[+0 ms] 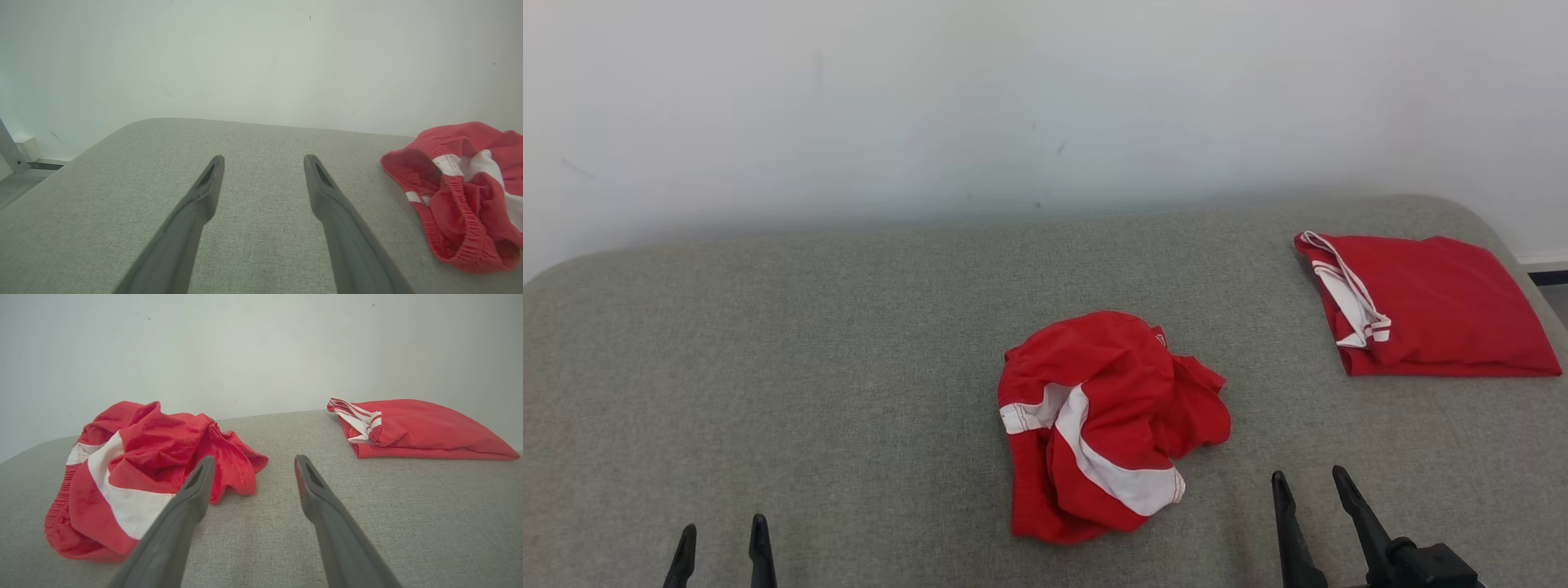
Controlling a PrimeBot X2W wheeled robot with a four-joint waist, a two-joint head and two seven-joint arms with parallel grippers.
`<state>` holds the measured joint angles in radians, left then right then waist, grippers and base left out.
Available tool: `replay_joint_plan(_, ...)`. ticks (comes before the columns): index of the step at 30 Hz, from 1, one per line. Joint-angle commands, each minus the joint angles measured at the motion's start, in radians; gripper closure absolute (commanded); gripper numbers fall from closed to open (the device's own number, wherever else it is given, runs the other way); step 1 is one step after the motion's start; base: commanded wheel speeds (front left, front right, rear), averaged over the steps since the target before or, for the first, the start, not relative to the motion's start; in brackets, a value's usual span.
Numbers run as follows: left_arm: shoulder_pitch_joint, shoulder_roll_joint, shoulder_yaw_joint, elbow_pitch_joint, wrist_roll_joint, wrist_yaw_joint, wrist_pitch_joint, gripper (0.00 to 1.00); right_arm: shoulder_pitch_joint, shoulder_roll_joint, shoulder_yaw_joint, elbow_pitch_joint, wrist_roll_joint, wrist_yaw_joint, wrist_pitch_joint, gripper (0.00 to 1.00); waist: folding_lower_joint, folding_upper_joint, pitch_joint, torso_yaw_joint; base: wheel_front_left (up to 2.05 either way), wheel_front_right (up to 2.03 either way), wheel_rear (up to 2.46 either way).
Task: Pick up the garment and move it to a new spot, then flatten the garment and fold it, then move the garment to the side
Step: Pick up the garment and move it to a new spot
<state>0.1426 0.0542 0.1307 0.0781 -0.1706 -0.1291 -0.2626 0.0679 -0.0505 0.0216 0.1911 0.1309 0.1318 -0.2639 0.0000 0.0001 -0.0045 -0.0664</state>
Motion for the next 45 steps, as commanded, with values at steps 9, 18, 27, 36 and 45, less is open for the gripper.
replay_joint_plan(9, 0.003, -0.004, -0.007, -0.005, 0.016, -0.002, -0.003, 0.00, 0.013, 0.001, -0.001, -0.001, 0.001, -0.002, 0.000, 0.00, 0.0000, -0.0001, 0.001, 0.006, 0.00, 0.00, 0.00)
replay_joint_plan(18, 0.007, -0.005, -0.009, -0.005, 0.012, -0.002, -0.003, 0.00, 0.011, 0.001, 0.001, 0.002, -0.001, -0.002, 0.000, 0.00, 0.0000, -0.0001, 0.000, 0.007, 0.00, 0.00, 0.00)
replay_joint_plan(27, 0.012, -0.005, -0.011, -0.005, 0.017, -0.002, -0.003, 0.00, 0.008, 0.000, 0.004, 0.004, 0.002, -0.002, 0.000, 0.00, 0.0000, -0.0001, -0.001, 0.006, 0.00, 0.00, 0.00)
replay_joint_plan(36, 0.014, -0.005, -0.009, -0.006, 0.020, -0.002, -0.003, 0.00, 0.008, 0.000, 0.007, 0.005, 0.002, -0.002, 0.000, 0.00, 0.0000, -0.0001, -0.001, 0.003, 0.00, 0.00, 0.00)
replay_joint_plan(45, 0.011, -0.005, -0.011, 0.001, 0.024, -0.002, -0.003, 0.00, 0.008, 0.001, 0.007, 0.007, -0.001, -0.002, 0.000, 0.00, 0.0000, -0.0001, 0.001, 0.003, 0.00, 0.00, 0.00)
